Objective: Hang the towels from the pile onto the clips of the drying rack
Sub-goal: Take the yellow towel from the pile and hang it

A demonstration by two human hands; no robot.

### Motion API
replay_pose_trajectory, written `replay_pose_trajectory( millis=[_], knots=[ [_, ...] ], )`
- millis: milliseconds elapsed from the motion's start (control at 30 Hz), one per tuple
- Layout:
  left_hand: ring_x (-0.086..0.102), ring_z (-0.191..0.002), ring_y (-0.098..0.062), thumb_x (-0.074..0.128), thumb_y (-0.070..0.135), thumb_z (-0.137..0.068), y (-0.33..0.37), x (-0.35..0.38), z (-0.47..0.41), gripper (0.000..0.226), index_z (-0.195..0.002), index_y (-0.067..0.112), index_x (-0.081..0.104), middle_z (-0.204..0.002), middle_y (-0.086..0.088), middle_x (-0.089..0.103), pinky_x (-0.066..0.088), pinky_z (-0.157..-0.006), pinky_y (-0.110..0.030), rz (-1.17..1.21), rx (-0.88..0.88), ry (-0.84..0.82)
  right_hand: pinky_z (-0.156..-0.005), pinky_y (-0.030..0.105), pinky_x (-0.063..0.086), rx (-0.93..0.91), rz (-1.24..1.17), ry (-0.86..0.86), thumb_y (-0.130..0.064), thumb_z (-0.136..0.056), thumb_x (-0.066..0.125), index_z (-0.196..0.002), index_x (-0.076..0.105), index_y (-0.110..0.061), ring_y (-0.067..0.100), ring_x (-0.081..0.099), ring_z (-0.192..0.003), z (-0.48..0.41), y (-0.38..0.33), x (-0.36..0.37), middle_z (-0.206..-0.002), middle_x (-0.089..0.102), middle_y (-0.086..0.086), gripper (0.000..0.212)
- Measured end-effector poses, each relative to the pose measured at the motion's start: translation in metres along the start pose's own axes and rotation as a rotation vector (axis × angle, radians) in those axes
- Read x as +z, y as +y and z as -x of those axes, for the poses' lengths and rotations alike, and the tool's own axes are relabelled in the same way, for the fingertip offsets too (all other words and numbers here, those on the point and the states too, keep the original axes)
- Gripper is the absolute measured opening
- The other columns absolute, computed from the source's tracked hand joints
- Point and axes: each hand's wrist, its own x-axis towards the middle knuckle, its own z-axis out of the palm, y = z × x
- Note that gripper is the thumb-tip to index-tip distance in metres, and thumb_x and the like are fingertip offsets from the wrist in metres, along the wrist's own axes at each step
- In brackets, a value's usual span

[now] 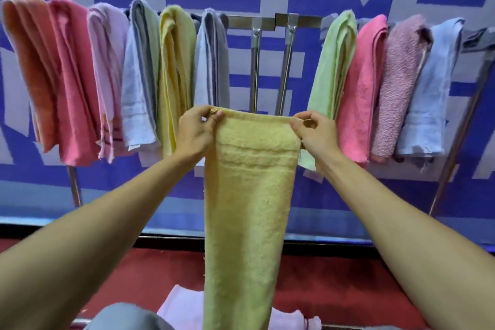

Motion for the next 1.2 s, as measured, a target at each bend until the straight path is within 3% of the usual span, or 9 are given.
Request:
replay_pose_trajectory(
  millis=[167, 233, 367, 500, 667, 767, 867, 1033, 1200],
  knots=[
    [0.048, -0.057, -0.011, 0.064, 0.025, -0.090, -0.063, 0.034, 0.064, 0.018, -0.078, 0.013, 0.069, -0.060, 0.006, 0.055, 0.050, -0.057, -0.035, 0.017, -0.327, -0.137, -0.059, 0.030, 0.047, 0.335, -0.003, -0.062, -0.009, -0.082, 0.072, -0.072, 0.068, -0.018, 0.015, 0.055, -0.063, 0.028, 0.088, -0.005, -0.070, 0.063, 0.002, 0.013],
    [0.050, -0.057, -0.016, 0.062, 0.023, -0.090, -0.082, 0.050, 0.092, 0.022, -0.078, 0.006, 0.070, -0.064, -0.003, 0.058, 0.052, -0.049, -0.032, 0.012, -0.458, -0.196, -0.057, 0.028, 0.051, 0.495, -0.022, -0.050, -0.006, -0.084, 0.069, -0.073, 0.066, -0.014, 0.015, 0.056, -0.061, 0.041, 0.119, -0.004, -0.071, 0.064, 0.005, 0.014],
    [0.052, -0.056, -0.012, 0.059, 0.018, -0.093, -0.103, 0.076, 0.138, 0.020, -0.081, 0.006, 0.069, -0.065, -0.004, 0.059, 0.047, -0.042, -0.018, 0.311, -0.780, -0.199, -0.058, 0.030, 0.054, 0.729, -0.162, -0.026, -0.003, -0.084, 0.065, -0.083, 0.067, -0.007, 0.022, 0.063, -0.065, 0.066, 0.165, 0.003, -0.079, 0.068, 0.011, 0.005],
    [0.042, -0.035, -0.006, 0.060, 0.019, -0.093, -0.105, 0.095, 0.160, 0.022, -0.072, 0.012, 0.058, -0.042, 0.004, 0.048, 0.036, -0.037, -0.015, 0.670, -1.216, -0.094, -0.058, 0.029, 0.054, 0.811, -0.256, -0.040, -0.005, -0.085, 0.064, -0.090, 0.068, -0.007, 0.021, 0.067, -0.067, 0.081, 0.195, 0.008, -0.079, 0.070, 0.010, 0.007],
    [0.054, -0.065, -0.011, 0.057, 0.021, -0.095, -0.094, 0.110, 0.153, 0.016, -0.088, 0.012, 0.069, -0.075, -0.003, 0.062, 0.045, -0.060, -0.021, 0.592, -0.955, -0.204, -0.062, 0.029, 0.059, 0.741, -0.295, -0.003, -0.007, -0.085, 0.066, -0.091, 0.069, -0.007, 0.018, 0.069, -0.068, 0.070, 0.190, 0.007, -0.079, 0.071, 0.008, 0.006],
    [0.059, -0.077, -0.014, 0.059, 0.019, -0.093, -0.092, 0.117, 0.159, 0.017, -0.096, 0.007, 0.070, -0.084, -0.005, 0.066, 0.048, -0.071, -0.027, 0.580, -0.923, -0.227, -0.063, 0.029, 0.059, 0.762, -0.287, -0.003, -0.007, -0.086, 0.065, -0.094, 0.068, -0.006, 0.020, 0.068, -0.071, 0.072, 0.188, 0.008, -0.080, 0.069, 0.009, 0.009],
    [0.062, -0.078, -0.017, 0.063, 0.014, -0.090, -0.088, 0.123, 0.166, 0.016, -0.097, 0.003, 0.070, -0.085, -0.009, 0.068, 0.052, -0.068, -0.025, 0.587, -0.940, -0.224, -0.061, 0.027, 0.060, 0.740, -0.256, -0.040, -0.005, -0.086, 0.066, -0.089, 0.067, -0.006, 0.014, 0.067, -0.061, 0.077, 0.183, 0.015, -0.074, 0.068, 0.008, 0.004],
    [0.065, -0.077, -0.021, 0.072, 0.008, -0.081, -0.083, 0.125, 0.172, 0.016, -0.095, -0.001, 0.070, -0.088, -0.013, 0.071, 0.056, -0.065, -0.024, 0.606, -0.971, -0.109, -0.066, 0.026, 0.060, 0.706, -0.249, -0.099, -0.007, -0.085, 0.068, -0.095, 0.070, 0.000, 0.017, 0.069, -0.068, 0.089, 0.180, 0.020, -0.080, 0.071, 0.013, 0.012],
    [0.068, -0.075, -0.022, 0.068, 0.008, -0.085, -0.075, 0.123, 0.178, 0.009, -0.087, 0.000, 0.072, -0.087, -0.016, 0.072, 0.057, -0.064, -0.021, 0.607, -0.973, -0.155, -0.068, 0.029, 0.060, 0.685, -0.147, -0.084, -0.012, -0.082, 0.071, -0.091, 0.075, -0.004, 0.023, 0.073, -0.077, 0.096, 0.181, 0.019, -0.084, 0.074, 0.018, 0.013]
  ],
)
